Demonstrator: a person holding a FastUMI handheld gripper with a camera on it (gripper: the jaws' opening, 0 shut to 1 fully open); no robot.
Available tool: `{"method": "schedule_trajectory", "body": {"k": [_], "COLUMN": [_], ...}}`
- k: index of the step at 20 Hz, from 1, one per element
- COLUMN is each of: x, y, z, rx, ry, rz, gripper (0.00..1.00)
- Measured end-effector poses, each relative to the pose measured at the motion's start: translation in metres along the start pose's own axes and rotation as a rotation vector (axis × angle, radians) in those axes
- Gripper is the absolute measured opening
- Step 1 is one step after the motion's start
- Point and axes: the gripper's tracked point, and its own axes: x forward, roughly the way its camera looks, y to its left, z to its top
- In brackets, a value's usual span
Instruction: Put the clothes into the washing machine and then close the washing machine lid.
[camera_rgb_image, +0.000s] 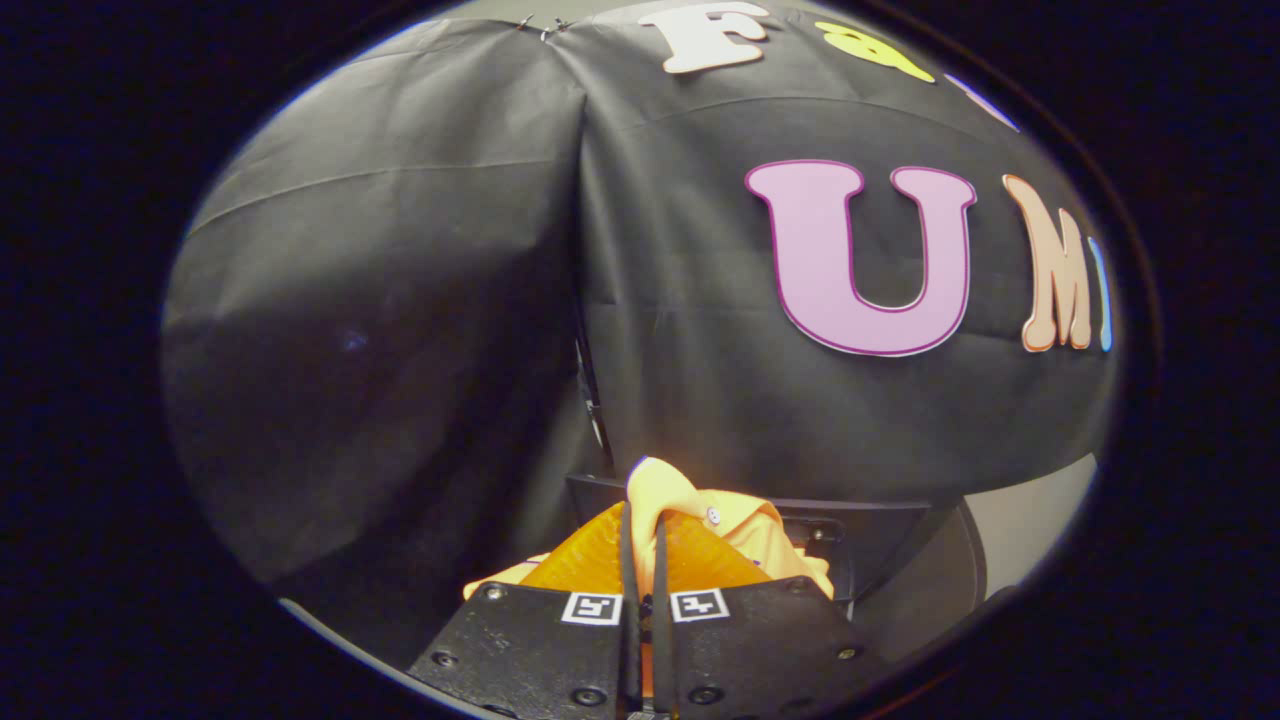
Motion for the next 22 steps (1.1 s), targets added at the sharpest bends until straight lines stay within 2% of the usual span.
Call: {"method": "schedule_trajectory", "body": {"k": [5,9,11,19,22], "x": [0.003,-0.002,-0.006,-0.005,0.005], "y": [0.011,0.009,0.007,-0.008,-0.016], "z": [-0.018,-0.014,-0.003,-0.001,0.007], "rx": [-0.019,-0.087,-0.097,-0.090,-0.090], "ry": [0.030,-0.031,-0.085,-0.103,-0.128], "rz": [0.002,-0.017,-0.022,-0.063,-0.089], "gripper": [0.07,0.26,0.41,1.00,0.98]}}
